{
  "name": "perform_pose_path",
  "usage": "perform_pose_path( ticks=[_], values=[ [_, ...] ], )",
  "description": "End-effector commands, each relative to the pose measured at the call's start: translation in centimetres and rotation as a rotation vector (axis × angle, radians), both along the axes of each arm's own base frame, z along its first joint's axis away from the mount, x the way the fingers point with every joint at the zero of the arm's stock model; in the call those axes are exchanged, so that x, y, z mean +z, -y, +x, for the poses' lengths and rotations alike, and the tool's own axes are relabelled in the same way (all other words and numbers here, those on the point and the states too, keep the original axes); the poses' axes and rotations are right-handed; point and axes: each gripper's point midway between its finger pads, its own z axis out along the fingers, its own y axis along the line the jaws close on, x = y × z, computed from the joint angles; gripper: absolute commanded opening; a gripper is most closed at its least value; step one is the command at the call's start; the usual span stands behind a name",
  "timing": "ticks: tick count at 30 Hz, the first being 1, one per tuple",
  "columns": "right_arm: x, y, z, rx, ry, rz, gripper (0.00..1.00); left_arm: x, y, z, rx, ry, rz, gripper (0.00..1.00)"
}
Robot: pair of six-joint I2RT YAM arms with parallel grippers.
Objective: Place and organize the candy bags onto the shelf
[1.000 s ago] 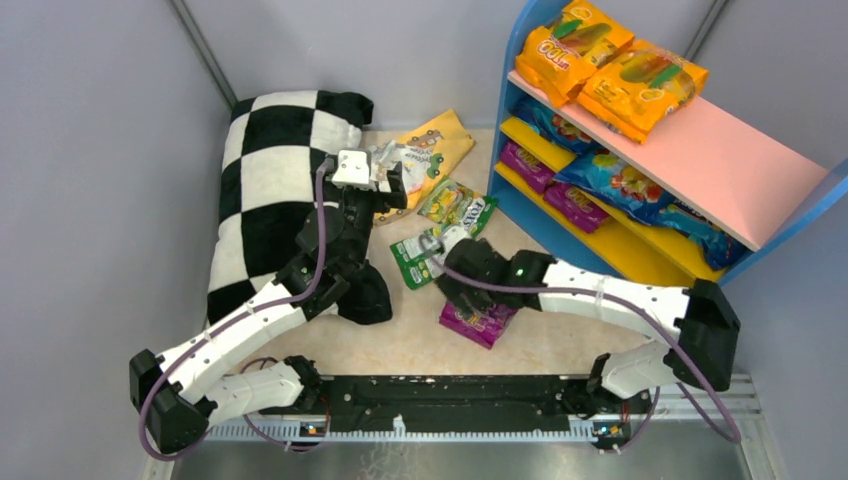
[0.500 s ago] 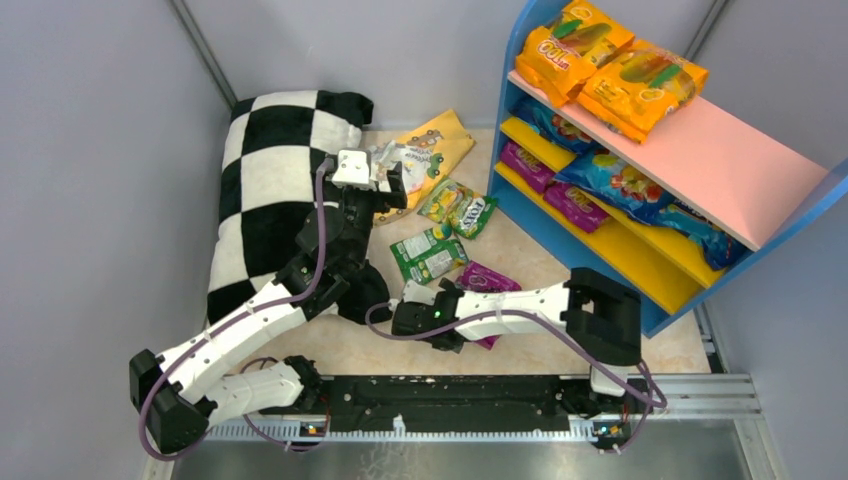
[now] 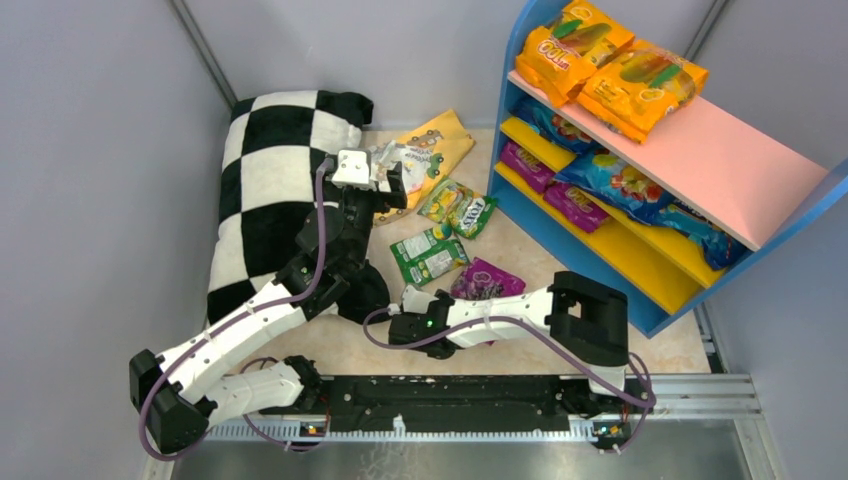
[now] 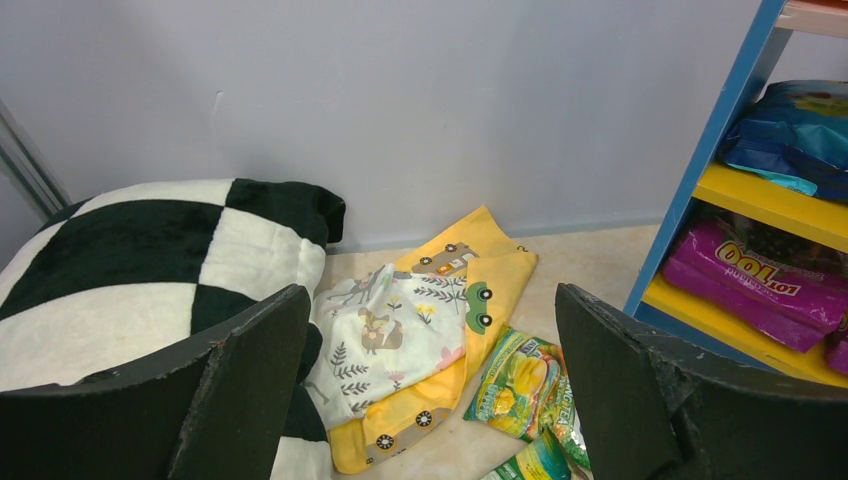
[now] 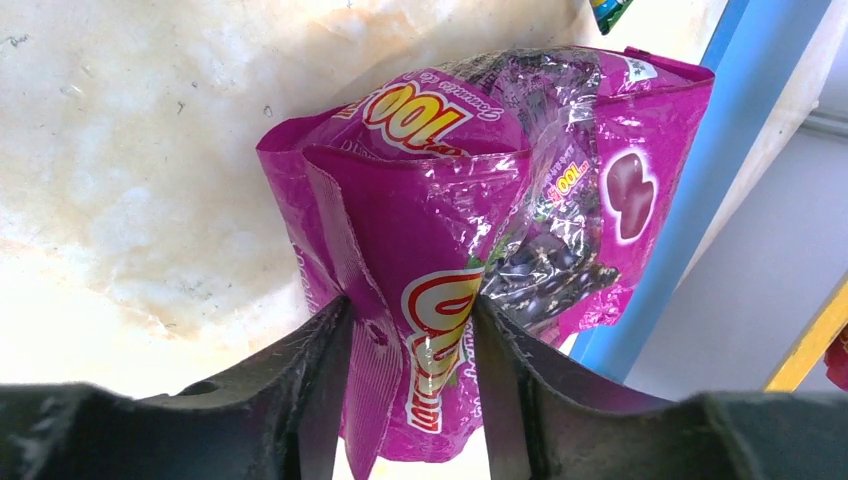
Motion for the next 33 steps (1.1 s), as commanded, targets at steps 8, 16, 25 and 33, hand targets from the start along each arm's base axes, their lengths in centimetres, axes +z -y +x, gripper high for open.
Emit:
perform_pose_path(
  ticks=[8, 16, 25, 33],
  values=[
    [3.0, -0.2, 0.8, 0.007, 0.074, 0.074, 0.12, 2.8, -0.5, -0.3, 0.003, 0.055, -0.061, 0.99],
    [5.5, 1.2, 1.3, 0.025, 0.126, 0.061, 0.0, 2.8, -0.5, -0.3, 0.003, 0.056, -0.064, 0.99],
    [13.1, 4.1, 1.5, 0.122, 0.211, 0.217, 0.0, 2.9, -0.5, -0.4, -0.002, 0.057, -0.067, 0.99],
    [20.0, 10.3, 1.0, 0.157, 0.259, 0.241, 0.0, 2.7, -0.4, -0.3, -0.003, 0.051, -0.064, 0.99]
  ],
)
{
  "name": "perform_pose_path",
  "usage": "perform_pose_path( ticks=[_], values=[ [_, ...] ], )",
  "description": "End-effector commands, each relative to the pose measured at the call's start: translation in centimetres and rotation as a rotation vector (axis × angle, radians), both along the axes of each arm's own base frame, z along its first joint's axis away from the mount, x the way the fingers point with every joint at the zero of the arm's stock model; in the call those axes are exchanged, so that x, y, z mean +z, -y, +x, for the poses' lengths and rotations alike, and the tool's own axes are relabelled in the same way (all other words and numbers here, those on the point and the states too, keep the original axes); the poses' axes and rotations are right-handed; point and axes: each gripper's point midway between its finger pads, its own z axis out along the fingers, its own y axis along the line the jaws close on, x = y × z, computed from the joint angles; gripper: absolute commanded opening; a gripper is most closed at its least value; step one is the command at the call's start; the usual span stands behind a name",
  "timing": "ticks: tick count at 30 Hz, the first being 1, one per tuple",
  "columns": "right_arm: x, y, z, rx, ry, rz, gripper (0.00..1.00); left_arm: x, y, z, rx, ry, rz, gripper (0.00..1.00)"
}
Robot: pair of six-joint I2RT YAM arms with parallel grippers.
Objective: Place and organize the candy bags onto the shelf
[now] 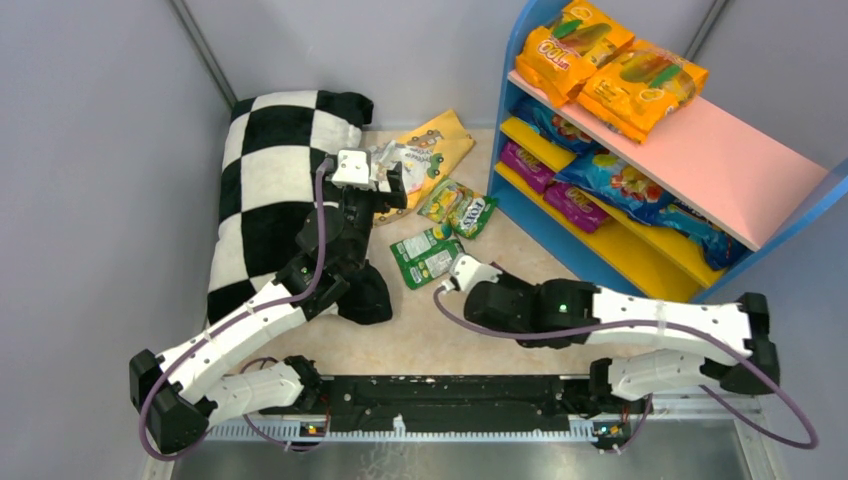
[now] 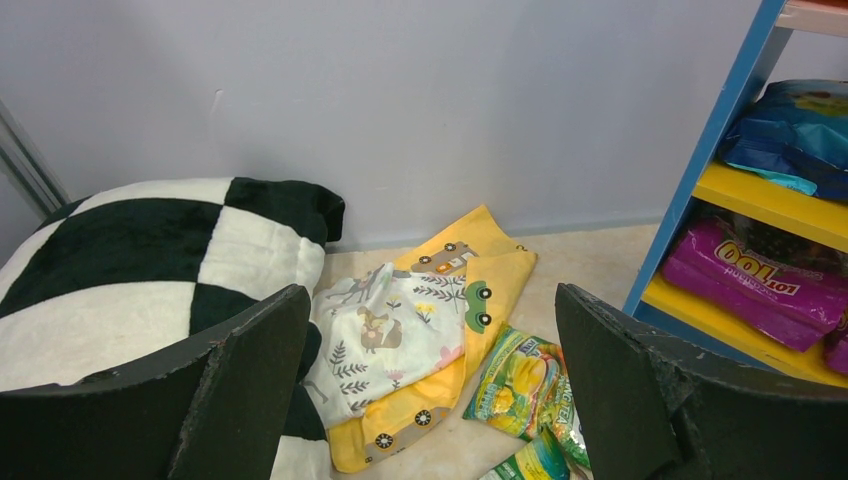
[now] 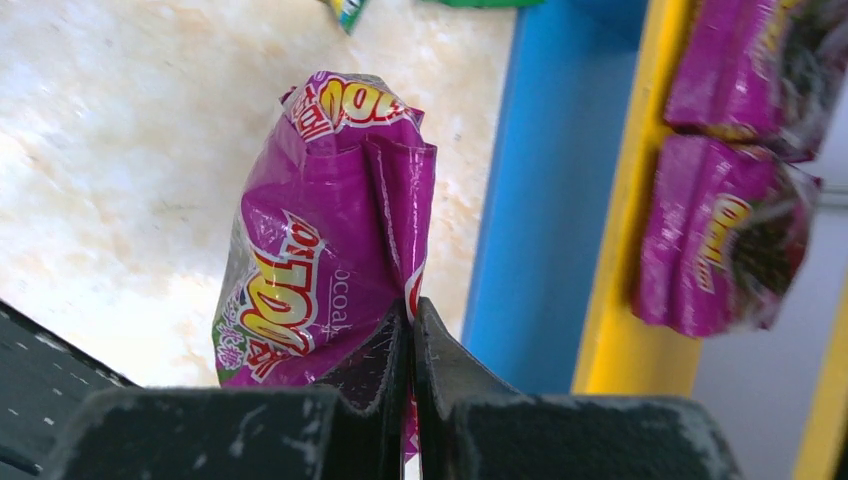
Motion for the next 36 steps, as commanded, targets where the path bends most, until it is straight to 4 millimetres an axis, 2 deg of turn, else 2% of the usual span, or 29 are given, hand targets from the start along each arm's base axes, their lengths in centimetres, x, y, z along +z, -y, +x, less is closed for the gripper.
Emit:
perform_pose_path(
  ticks=[1, 7, 12, 17, 23, 31, 36],
  values=[
    [6.1, 5.1, 0.9, -0.028, 0.133, -0.034, 0.0, 2.8, -0.4, -0.3, 0.0, 0.054, -0.063, 0.99],
    [9.5, 10.4, 0.6, -0.009, 0.199, -0.103, 0.0, 2.6, -0.3, -0.2, -0.003, 0.049, -0.063, 0.99],
    [12.3, 14.3, 0.8, -0.017, 0.268, -0.251, 0.0, 2.6, -0.3, -0.2, -0.002, 0.047, -0.06, 0.99],
    [14.8, 16.5, 0.7, 0.02, 0.315, -0.23, 0.0, 2.6, -0.3, -0.2, -0.002, 0.049, -0.061, 0.99],
    [16.2, 19.7, 0.7, -0.006, 0.395, -0.279, 0.0, 2.6, -0.2, -0.2, -0.005, 0.048, -0.061, 0.99],
    [15.9, 22.1, 0.7, -0.035, 0.398, -0.404, 0.0, 2.3, 0.0, 0.0, -0.003, 0.04, -0.055, 0.99],
    [12.8, 22.1, 0.8, -0.017, 0.344, -0.545, 0.0, 2.1, 0.0, 0.1, -0.004, 0.036, -0.057, 0.99]
  ],
)
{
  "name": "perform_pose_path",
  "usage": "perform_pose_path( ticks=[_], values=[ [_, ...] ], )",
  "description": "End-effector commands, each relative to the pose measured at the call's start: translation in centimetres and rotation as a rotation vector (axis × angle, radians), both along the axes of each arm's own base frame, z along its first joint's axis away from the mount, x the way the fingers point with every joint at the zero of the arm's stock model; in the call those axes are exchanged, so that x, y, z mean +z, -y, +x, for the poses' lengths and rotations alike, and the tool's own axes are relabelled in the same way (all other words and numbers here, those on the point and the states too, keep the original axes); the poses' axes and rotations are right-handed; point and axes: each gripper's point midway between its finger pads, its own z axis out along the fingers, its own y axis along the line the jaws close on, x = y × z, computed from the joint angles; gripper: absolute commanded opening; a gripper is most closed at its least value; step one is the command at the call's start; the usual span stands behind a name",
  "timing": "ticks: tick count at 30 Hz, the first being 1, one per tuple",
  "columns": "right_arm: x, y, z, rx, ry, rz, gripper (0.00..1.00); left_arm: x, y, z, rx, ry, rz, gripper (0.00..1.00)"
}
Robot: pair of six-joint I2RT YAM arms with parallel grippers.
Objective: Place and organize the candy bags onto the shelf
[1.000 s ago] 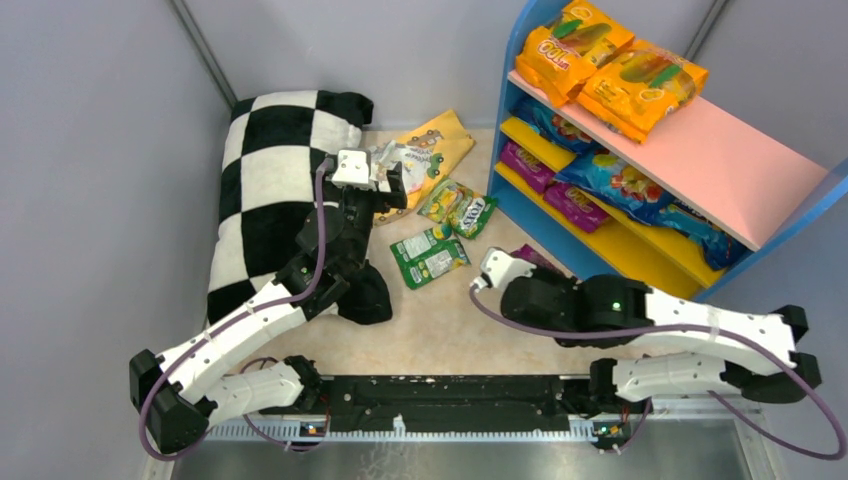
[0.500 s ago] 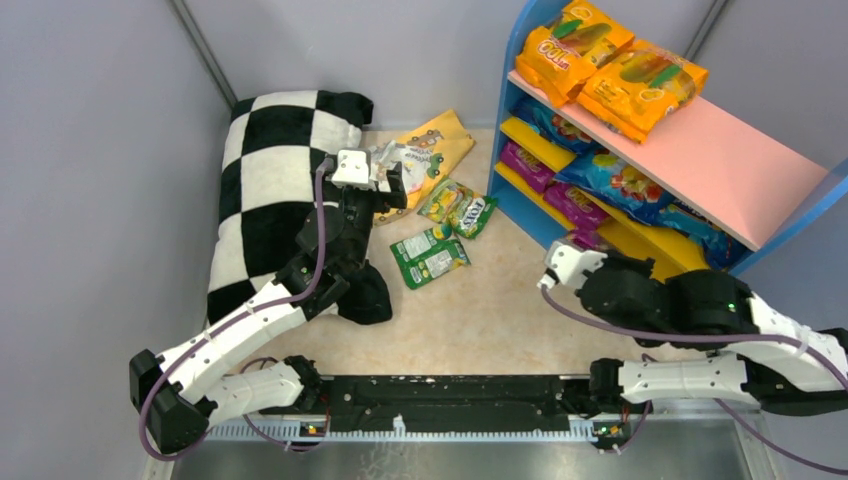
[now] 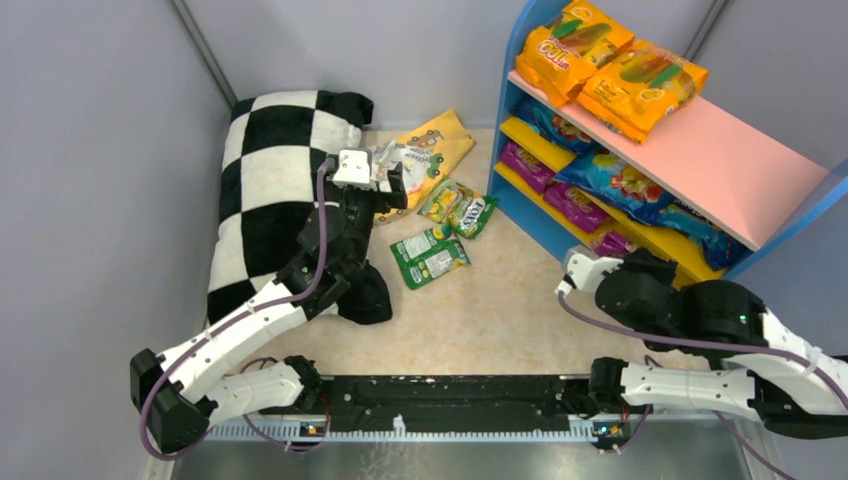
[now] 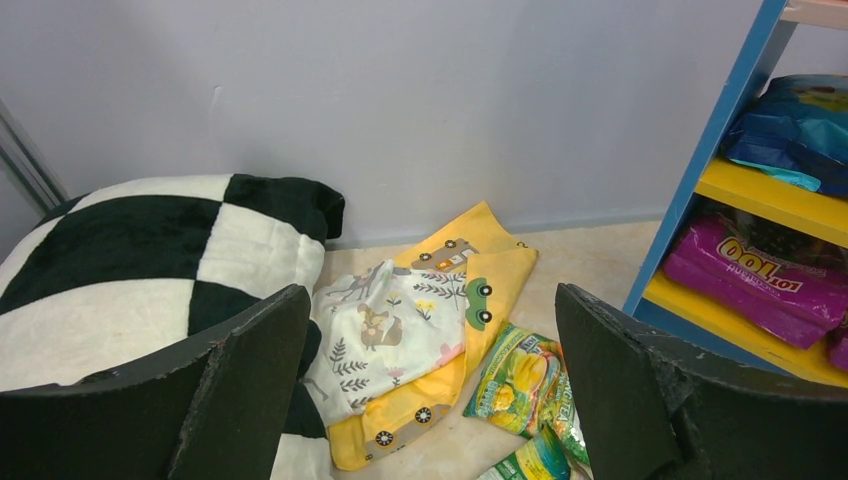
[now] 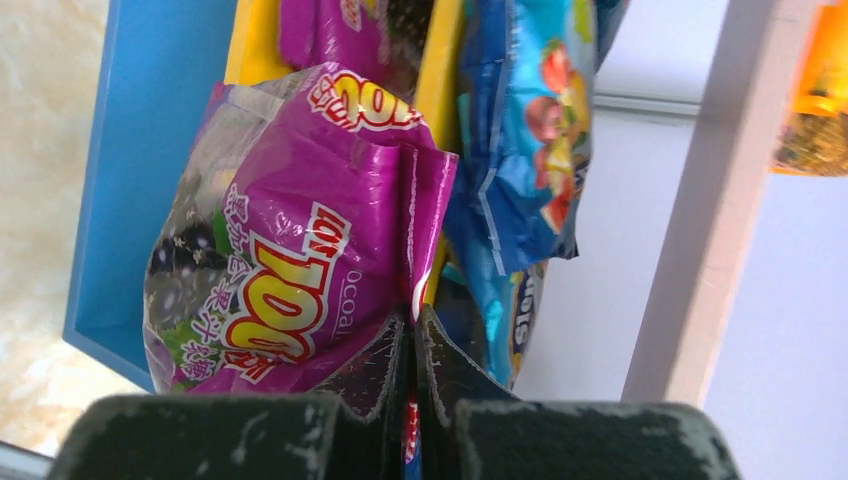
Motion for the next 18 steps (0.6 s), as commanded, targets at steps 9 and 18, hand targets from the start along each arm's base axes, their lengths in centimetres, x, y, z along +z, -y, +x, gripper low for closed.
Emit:
perform_pose_path(
  ticks=[9, 18],
  values=[
    [-3.4, 1.2, 0.4, -0.062, -0.018, -0.232, 0.0, 2.3, 0.3, -0.1, -0.018, 0.034, -0.066, 0.99],
    [-3.1, 2.4, 0.4, -0.101, -0.005, -0.303, 0.0, 2.5, 0.2, -0.2, -0.021, 0.035, -0.076, 0.99]
  ],
)
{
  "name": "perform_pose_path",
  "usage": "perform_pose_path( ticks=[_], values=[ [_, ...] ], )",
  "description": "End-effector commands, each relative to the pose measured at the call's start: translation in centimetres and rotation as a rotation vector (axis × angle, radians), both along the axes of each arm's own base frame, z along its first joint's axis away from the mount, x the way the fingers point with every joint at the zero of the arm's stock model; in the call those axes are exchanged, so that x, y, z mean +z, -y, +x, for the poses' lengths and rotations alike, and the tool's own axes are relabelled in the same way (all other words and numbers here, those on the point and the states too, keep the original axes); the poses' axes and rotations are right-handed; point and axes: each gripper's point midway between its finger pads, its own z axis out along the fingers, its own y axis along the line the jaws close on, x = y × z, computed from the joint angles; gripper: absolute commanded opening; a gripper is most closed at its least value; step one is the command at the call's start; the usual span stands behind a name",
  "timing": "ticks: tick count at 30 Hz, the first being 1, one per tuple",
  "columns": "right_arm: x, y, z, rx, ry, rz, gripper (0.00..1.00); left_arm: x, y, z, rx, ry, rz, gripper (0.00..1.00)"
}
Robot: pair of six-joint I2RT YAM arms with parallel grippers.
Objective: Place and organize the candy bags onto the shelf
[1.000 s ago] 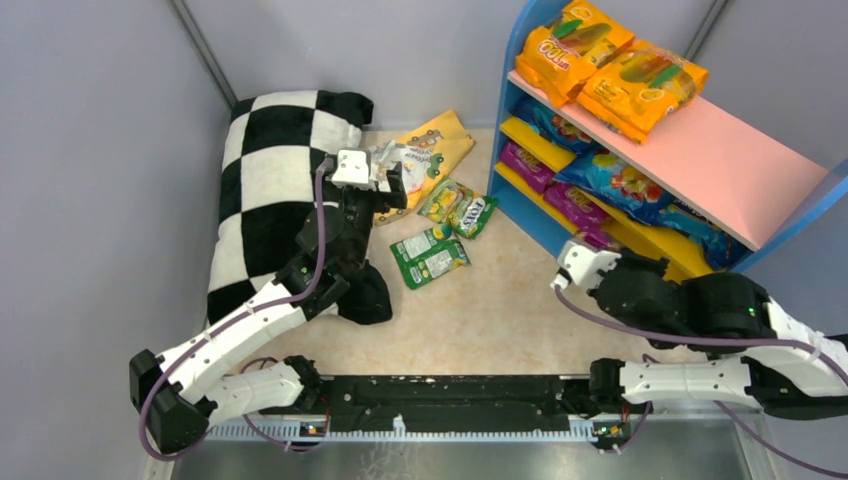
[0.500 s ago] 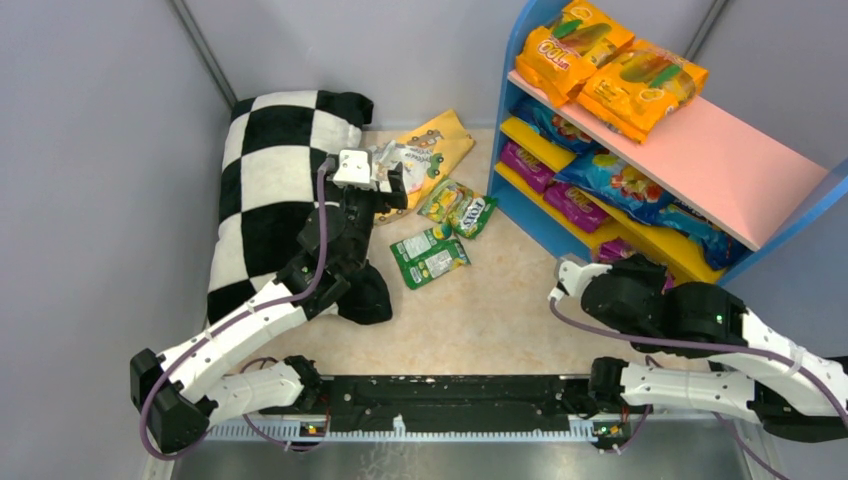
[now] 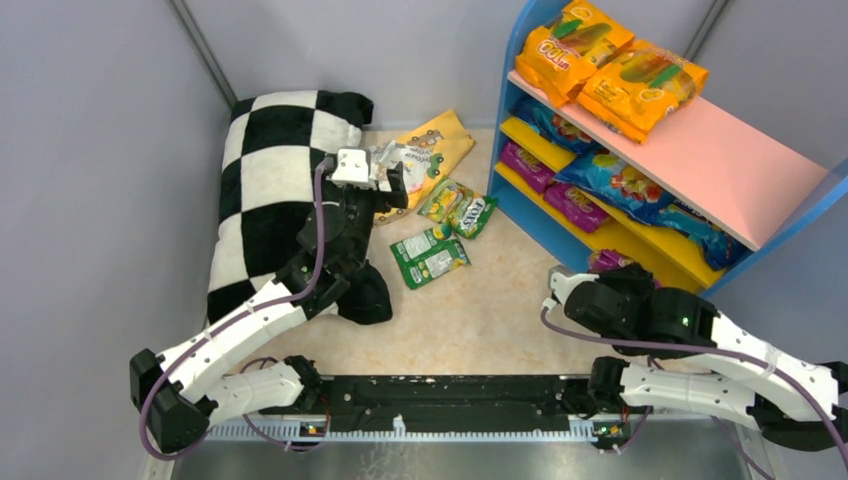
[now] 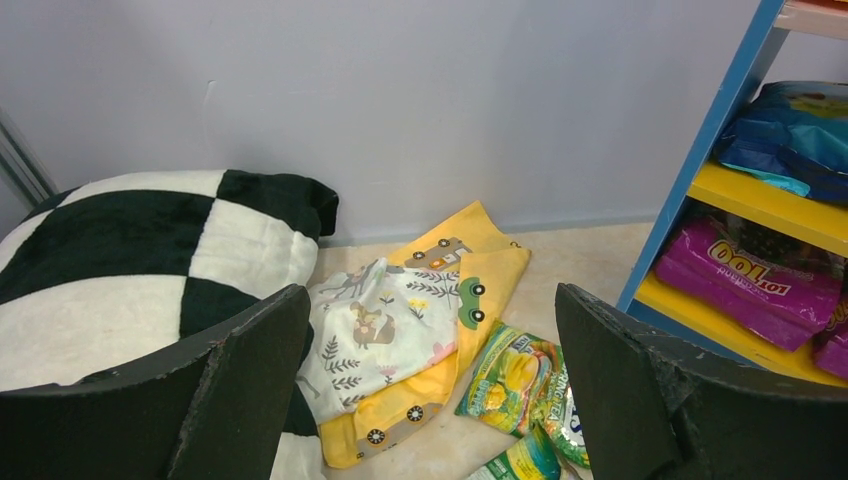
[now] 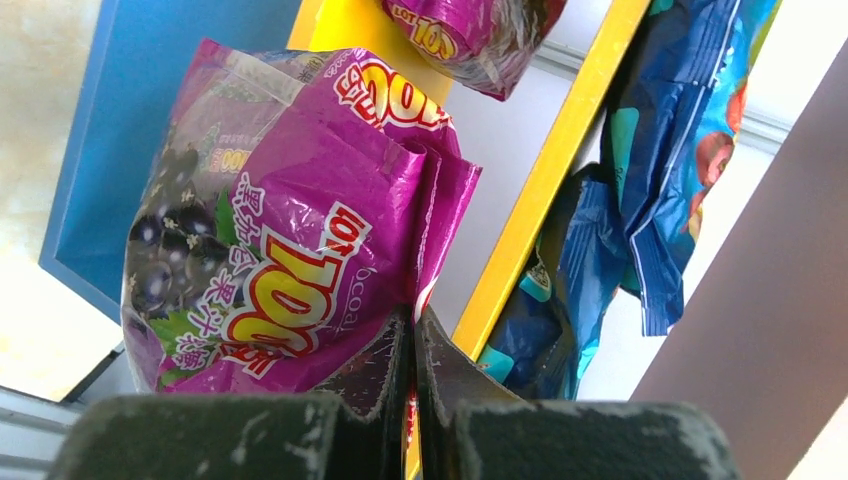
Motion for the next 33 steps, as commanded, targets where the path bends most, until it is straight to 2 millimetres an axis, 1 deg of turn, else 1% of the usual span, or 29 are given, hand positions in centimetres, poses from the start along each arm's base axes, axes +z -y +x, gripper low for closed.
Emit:
perform_pose_path(
  ticks=[1, 4, 6, 7, 9, 11, 13, 14, 15, 17, 18, 21, 22, 23, 24, 25, 26, 27, 28, 31, 32, 33],
  values=[
    [4.1, 1.5, 0.4, -0.036, 0.13, -0.045, 0.0, 2.4, 0.1, -0.2, -0.014, 0.043, -0.057, 0.99],
    [6.4, 1.4, 0.7, -0.026, 0.161, -0.052, 0.0, 2.6, 0.1, -0.3, -0.019, 0.043, -0.061, 0.99],
    [7.1, 0.6, 1.0, -0.004, 0.169, -0.008, 0.0, 2.7, 0.2, -0.3, -0.024, 0.041, -0.065, 0.99],
    [6.9, 0.0, 1.2, 0.009, 0.164, 0.011, 0.0, 2.7, 0.4, -0.3, -0.034, 0.036, -0.069, 0.99],
    [5.8, -1.2, 1.5, 0.031, 0.143, 0.035, 0.0, 2.3, 1.5, -0.1, -0.072, 0.002, -0.085, 0.99],
    [4.8, -2.6, 1.9, 0.045, 0.128, 0.081, 0.0, 1.3, 3.5, 0.1, -0.141, -0.074, -0.127, 0.99],
    [4.2, -3.7, 2.4, 0.048, 0.142, 0.117, 0.0, 0.0, 6.2, -0.3, -0.251, -0.175, -0.178, 0.98],
    [4.2, -3.9, 2.6, 0.045, 0.15, 0.123, 0.0, -1.1, 8.0, -0.9, -0.327, -0.253, -0.231, 0.97],
    [4.3, -4.0, 2.7, 0.039, 0.158, 0.137, 0.0, -3.3, 9.1, -1.6, -0.37, -0.359, -0.266, 0.95],
    [4.7, -4.1, 2.8, 0.03, 0.17, 0.176, 0.0, -6.5, 11.6, -3.5, -0.506, -0.513, -0.363, 0.94],
    [4.9, -4.1, 2.8, 0.028, 0.178, 0.197, 0.0, -7.8, 13.1, -5.0, -0.61, -0.578, -0.436, 0.93],
    [5.2, -4.0, 2.8, 0.031, 0.186, 0.224, 0.0, -10.0, 17.1, -10.5, -0.981, -0.694, -0.677, 0.91],
    [5.2, -4.0, 2.7, 0.031, 0.187, 0.226, 0.0, -11.5, 18.1, -12.1, -1.056, -0.755, -0.745, 0.9],
    [5.2, -3.9, 2.7, 0.03, 0.188, 0.228, 0.0, -11.5, 19.3, -13.4, -1.136, -0.788, -0.793, 0.9],
    [5.2, -3.8, 2.7, 0.029, 0.19, 0.233, 0.0, -12.3, 20.7, -14.5, -1.195, -0.841, -0.798, 0.9],
    [5.2, -3.9, 2.6, 0.031, 0.188, 0.235, 0.0, -12.6, 22.3, -15.5, -1.258, -0.885, -0.774, 0.92],
    [5.3, -3.8, 2.6, 0.031, 0.189, 0.237, 0.0, -12.3, 24.1, -16.3, -1.31, -0.905, -0.757, 0.93],
    [5.3, -3.8, 2.6, 0.032, 0.19, 0.238, 0.0, -12.9, 25.5, -16.9, -1.334, -0.942, -0.749, 0.93],
    [5.3, -3.8, 2.6, 0.034, 0.19, 0.239, 0.0, -12.9, 26.8, -17.6, -1.369, -0.951, -0.757, 0.92],
    [5.6, -3.9, 2.7, 0.034, 0.201, 0.249, 0.0, -13.9, 30.4, -18.5, -1.437, -1.022, -0.774, 0.81],
    [5.8, -4.0, 2.8, 0.036, 0.205, 0.256, 0.0, -14.5, 31.4, -18.5, -1.443, -1.05, -0.786, 0.77],
    [5.8, -4.1, 2.8, 0.038, 0.205, 0.257, 0.0, -14.5, 32.3, -18.7, -1.459, -1.063, -0.805, 0.74]
  ],
)
